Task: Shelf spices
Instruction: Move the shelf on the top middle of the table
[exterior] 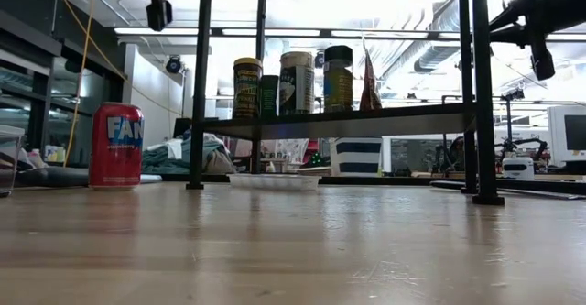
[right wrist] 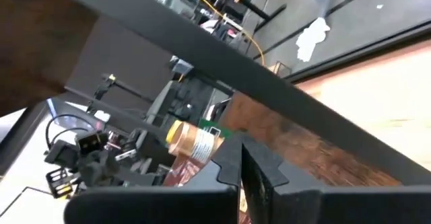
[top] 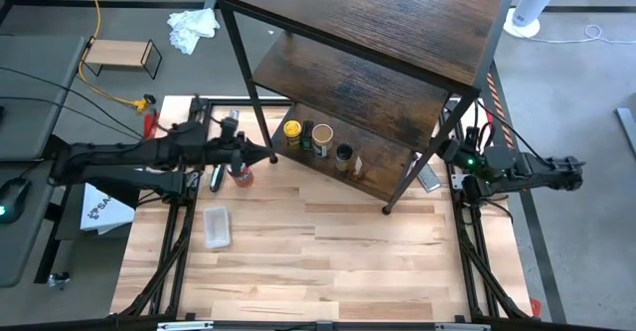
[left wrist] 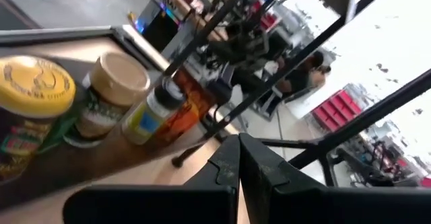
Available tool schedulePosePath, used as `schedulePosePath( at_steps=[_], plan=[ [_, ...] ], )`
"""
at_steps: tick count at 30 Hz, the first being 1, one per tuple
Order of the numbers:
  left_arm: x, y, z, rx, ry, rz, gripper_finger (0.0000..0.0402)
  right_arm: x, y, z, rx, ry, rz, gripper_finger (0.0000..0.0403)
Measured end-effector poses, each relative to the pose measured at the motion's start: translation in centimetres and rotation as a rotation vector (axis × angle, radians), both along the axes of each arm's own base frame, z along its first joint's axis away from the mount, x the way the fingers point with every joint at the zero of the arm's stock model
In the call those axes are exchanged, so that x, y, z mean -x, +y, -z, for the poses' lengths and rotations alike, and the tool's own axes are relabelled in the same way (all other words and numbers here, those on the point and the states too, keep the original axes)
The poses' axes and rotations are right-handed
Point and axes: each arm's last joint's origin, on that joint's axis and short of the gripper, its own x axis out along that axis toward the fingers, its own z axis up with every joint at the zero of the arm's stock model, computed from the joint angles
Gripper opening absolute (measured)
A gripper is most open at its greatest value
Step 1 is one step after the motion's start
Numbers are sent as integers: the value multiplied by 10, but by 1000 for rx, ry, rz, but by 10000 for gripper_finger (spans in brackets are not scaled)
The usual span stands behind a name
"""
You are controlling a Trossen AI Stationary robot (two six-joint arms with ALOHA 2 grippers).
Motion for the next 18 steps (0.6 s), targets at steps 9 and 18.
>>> schedulePosePath(
  at_steps=[9,18],
  plan=[
    [-17,2,6,-13,3,1,0,2,-10,0,49,43,112,0],
    [-21,6,7,-14,-4,-13,0,4,-24,-11,134,7,281,0]
  ],
)
